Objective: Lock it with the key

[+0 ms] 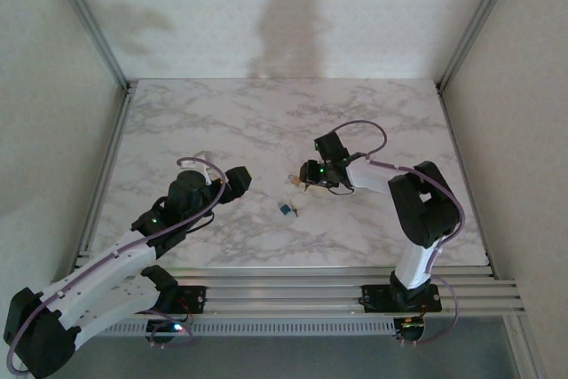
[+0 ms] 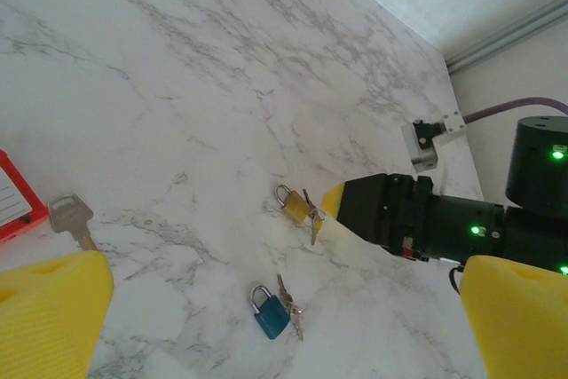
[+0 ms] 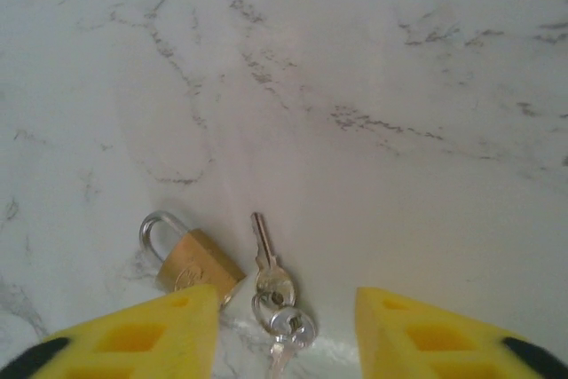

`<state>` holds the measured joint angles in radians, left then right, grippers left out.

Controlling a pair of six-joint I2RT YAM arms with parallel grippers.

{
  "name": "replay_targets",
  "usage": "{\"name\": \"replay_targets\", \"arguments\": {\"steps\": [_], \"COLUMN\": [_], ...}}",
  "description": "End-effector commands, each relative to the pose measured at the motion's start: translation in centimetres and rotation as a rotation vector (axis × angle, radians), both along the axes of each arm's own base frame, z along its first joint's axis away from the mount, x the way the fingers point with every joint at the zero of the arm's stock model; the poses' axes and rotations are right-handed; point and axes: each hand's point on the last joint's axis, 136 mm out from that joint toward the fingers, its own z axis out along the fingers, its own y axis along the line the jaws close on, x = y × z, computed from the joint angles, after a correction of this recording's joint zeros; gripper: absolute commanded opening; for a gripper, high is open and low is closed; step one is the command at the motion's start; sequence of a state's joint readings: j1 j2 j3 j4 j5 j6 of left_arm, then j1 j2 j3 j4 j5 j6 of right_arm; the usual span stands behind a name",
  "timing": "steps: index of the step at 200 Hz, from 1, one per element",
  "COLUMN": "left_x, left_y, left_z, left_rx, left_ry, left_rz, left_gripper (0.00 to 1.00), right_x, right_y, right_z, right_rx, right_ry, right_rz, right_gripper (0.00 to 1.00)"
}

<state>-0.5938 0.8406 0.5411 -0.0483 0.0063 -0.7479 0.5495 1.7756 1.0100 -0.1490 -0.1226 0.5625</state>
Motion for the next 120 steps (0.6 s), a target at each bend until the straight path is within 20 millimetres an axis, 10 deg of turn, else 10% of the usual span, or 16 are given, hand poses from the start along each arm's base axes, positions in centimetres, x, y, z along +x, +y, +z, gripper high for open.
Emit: {"name": "replay_targets", "arguments": {"steps": [1, 45, 65, 120], "left_x": [0.1, 0.4, 0.7, 1.2], "left_y": [1.1, 2.7, 3.7, 6.2], "left_z": [0.3, 0.7, 0.9, 0.9], "left_rx": [0.017, 0.020, 0.030, 0.051], "left_ry": [-0.020, -0.049, -0.061, -0.086], "left_rz": [0.041, 0.131, 0.183, 0.334], "left_gripper": [1.00, 0.99, 1.00, 1.00], "right_x": [0.8, 0.0, -0.9, -3.4], "right_y": [-0.7, -2.2, -3.4, -7.7], "right_z": [4.2, 10.8, 13.3, 18.2], "right_rx": [-0.016, -0.071, -0.094, -0.137], "right_ry": [-0.092, -0.268, -0.351, -0.556], "right_rz": [0.007, 0.033, 0.028, -0.033], "right_gripper": [0.55, 0.75, 0.98, 0.99]}}
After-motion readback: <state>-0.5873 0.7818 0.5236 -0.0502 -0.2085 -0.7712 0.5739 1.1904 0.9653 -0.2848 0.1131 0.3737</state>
